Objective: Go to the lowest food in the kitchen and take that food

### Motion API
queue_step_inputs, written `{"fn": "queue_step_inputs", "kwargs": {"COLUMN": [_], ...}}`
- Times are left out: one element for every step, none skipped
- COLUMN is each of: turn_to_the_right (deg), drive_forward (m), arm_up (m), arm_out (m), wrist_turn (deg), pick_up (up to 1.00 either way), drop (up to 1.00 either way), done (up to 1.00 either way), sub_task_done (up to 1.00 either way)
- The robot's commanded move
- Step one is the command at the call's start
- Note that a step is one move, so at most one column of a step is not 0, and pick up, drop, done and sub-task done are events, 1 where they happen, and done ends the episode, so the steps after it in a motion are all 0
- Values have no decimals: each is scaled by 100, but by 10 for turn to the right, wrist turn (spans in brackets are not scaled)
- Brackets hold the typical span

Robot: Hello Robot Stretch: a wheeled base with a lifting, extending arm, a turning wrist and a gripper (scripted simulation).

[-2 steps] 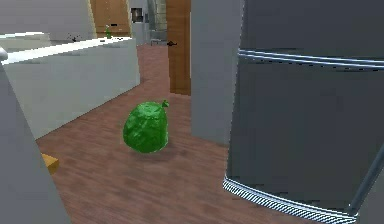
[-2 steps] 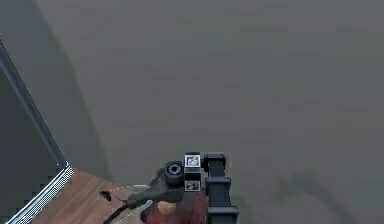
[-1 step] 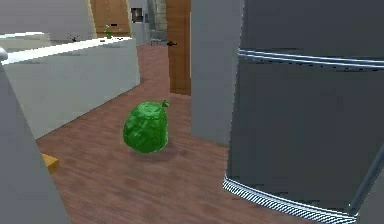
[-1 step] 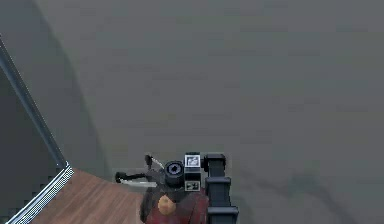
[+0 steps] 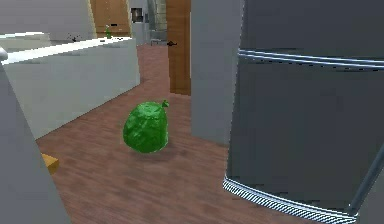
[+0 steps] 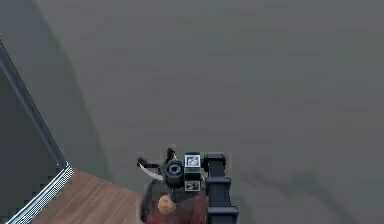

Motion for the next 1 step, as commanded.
{"fn": "queue_step_inputs", "kwargs": {"turn_to_the_right": [0], "drive_forward": [0], "arm_up": [-30], "arm_out": [0], "wrist_turn": [0], "pick_up": [0], "drop": [0], "done": [0], "sub_task_done": [0]}}
